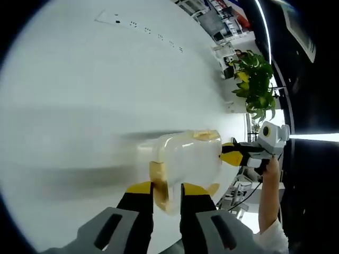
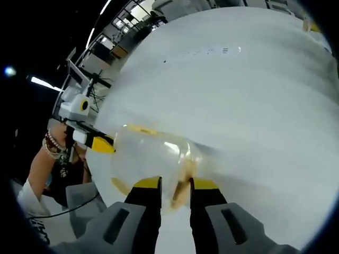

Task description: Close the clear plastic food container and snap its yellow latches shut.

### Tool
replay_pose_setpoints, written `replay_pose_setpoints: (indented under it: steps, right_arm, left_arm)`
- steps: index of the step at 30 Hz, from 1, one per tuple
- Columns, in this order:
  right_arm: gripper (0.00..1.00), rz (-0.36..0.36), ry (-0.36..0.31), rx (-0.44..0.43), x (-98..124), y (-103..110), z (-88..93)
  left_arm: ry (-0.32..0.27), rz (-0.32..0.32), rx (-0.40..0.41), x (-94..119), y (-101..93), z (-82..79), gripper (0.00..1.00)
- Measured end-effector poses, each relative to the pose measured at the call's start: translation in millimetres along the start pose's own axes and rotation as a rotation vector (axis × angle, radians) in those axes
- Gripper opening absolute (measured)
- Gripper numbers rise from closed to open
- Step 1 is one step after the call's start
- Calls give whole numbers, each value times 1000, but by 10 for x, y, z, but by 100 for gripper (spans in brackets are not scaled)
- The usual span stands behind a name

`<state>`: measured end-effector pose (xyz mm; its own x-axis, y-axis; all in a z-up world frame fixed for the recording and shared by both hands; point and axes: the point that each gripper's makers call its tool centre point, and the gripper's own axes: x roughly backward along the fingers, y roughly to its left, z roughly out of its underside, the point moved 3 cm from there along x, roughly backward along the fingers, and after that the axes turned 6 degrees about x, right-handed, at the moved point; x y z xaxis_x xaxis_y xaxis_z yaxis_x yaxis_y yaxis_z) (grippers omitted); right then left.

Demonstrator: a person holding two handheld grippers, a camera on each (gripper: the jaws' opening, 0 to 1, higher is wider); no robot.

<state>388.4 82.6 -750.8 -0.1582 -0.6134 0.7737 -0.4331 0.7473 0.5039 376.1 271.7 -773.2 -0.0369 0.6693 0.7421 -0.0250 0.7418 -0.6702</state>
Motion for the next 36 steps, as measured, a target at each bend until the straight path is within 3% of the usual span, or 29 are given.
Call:
replay_pose_setpoints:
  steps: [9, 12, 14, 17, 19, 20, 22, 24, 26, 27, 28, 31, 34, 36]
  right_arm:
    - [17, 7, -22, 22, -6, 14, 44]
    - [18, 2, -32, 37, -9, 20, 63]
    - [19, 27, -42, 119, -20, 43, 46]
    - [20, 106, -23, 256, -10, 100, 23]
    - [23, 171, -30, 393, -12, 128, -18]
    - [23, 181, -19, 429, -16, 153, -18]
    - [25, 216, 20, 471, 25, 158, -8]
    - [25, 227, -26, 486, 66, 201, -97]
    - [20, 216, -36, 476, 91, 227, -145]
    - [17, 203, -50, 463, 89, 251, -175]
    - [18, 181, -68, 449, 73, 292, -226]
    - [17, 155, -72, 483, 19, 403, -271]
    - [15, 140, -77, 570, -72, 515, -347]
    - [13, 129, -69, 567, -115, 552, -355]
  left_arm:
    - [-9, 2, -41, 53, -17, 39, 13]
    - [-33, -12, -141, 79, -16, 20, 13]
    - [-53, -28, -218, 99, -29, 3, 14]
    - [-109, -66, -424, 147, -66, -41, 16]
    - [-136, -80, -469, 169, -81, -33, 16]
    - [-129, -73, -448, 172, -80, -9, 16]
    - [-161, -100, -444, 227, -32, -71, 15]
    - [-222, -147, -515, 317, 4, -180, 14]
    - [-219, -133, -511, 361, -23, -160, 5]
    - [-235, -131, -516, 381, -35, -188, 5]
    - [-281, -111, -534, 407, -95, -249, 5]
    - [-338, -63, -588, 446, -253, -305, 5]
    - [-345, -12, -682, 404, -429, -244, 0]
    - [-328, -1, -727, 357, -479, -190, 0]
